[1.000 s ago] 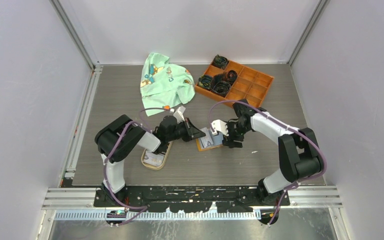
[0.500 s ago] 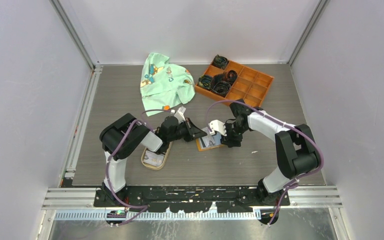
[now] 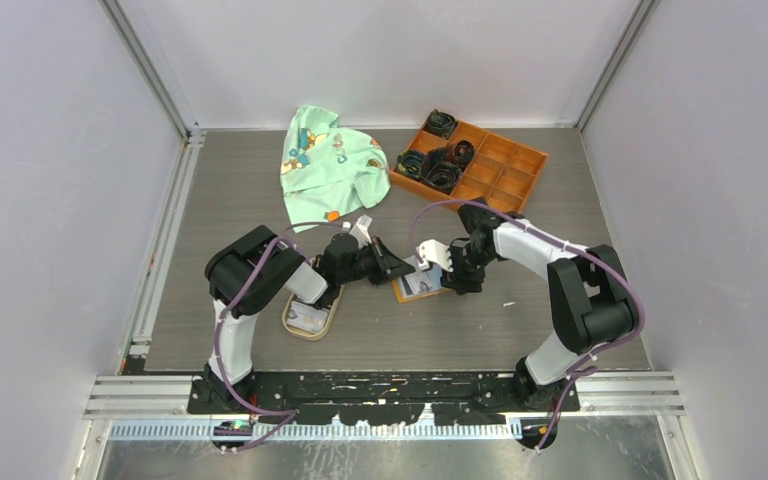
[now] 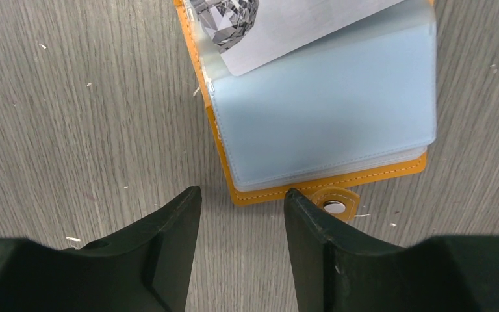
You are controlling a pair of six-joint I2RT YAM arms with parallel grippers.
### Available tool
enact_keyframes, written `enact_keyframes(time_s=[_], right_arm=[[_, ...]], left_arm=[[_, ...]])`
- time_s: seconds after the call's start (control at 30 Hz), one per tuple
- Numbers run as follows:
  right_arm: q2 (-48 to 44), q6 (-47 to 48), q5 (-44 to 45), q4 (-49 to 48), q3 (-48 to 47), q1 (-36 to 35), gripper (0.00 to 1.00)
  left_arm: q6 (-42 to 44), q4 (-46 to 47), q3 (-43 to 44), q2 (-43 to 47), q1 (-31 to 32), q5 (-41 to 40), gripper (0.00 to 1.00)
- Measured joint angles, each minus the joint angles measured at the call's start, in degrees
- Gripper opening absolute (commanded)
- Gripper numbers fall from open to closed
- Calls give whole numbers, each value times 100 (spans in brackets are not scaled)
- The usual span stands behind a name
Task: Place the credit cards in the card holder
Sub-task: Insert the credit card into the card holder.
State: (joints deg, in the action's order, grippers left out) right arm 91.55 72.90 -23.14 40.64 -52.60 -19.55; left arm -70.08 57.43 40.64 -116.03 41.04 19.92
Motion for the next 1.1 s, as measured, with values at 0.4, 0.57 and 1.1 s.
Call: enact_keyframes(time_s=[0.4,0.57,1.1], right_arm=[[55,-22,52,26,-35,-28,54],[98,-42,111,31,-63,-63,52],[186,-109,260,48,-153,-142,49]], left_arm=[[-70,-437,129,0,44,-4,0],[-153,-527,166,0,48,-2,0],[-199,-625,387,-118,48,63,0]])
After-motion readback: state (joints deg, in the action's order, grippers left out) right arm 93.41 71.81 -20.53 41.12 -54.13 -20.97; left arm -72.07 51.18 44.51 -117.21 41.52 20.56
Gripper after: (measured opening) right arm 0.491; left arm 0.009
